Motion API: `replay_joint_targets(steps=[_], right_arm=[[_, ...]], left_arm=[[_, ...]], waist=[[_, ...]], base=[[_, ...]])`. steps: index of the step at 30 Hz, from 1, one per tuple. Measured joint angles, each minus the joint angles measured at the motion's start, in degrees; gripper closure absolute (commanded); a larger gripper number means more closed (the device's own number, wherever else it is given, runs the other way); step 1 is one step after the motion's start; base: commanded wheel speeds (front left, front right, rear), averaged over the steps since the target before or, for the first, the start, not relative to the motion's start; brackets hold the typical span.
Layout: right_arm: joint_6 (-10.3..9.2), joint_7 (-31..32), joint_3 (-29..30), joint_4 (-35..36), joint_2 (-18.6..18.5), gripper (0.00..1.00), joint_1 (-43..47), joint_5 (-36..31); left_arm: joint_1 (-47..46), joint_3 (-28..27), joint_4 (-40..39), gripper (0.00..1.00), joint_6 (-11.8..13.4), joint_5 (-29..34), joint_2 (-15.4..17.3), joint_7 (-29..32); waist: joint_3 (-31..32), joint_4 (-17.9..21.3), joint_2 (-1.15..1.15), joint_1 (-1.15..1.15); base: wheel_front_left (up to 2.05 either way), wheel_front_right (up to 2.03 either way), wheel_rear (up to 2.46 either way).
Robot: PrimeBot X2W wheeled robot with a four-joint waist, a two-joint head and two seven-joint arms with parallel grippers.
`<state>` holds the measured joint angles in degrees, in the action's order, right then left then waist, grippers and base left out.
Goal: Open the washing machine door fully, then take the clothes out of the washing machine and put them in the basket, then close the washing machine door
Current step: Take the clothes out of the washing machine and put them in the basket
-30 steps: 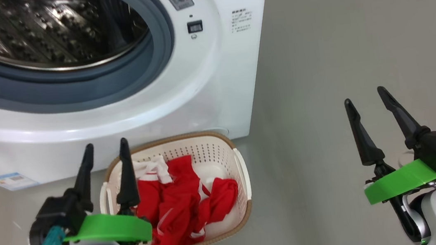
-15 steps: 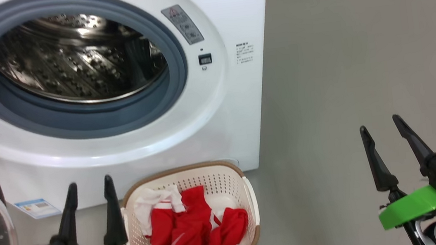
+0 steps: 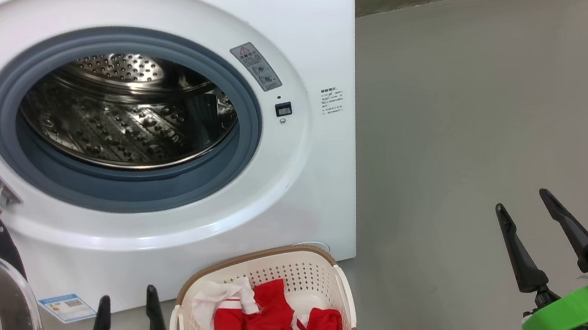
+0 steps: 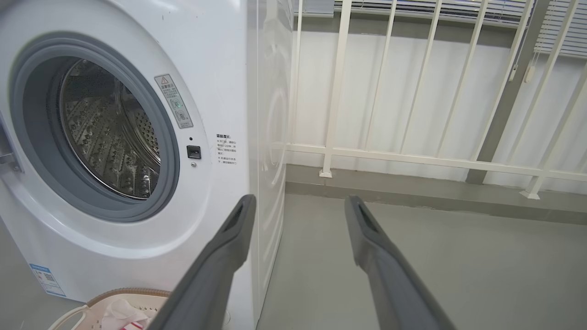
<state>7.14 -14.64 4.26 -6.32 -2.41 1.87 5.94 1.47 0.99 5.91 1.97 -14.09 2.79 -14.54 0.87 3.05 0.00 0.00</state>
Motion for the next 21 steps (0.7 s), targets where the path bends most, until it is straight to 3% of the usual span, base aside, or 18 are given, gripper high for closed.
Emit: replay_joint_targets(steps=[21], right_arm=[[0.0,0.0,-0.31,0.62,0.03,0.0,0.46,0.01]], left_arm=[[0.97,-0.41,0.67,0.0,0.0,0.1,0.03,0.0]], waist=[[0.13,0.53,0.0,0.0]], base=[[0.0,0.0,0.0]])
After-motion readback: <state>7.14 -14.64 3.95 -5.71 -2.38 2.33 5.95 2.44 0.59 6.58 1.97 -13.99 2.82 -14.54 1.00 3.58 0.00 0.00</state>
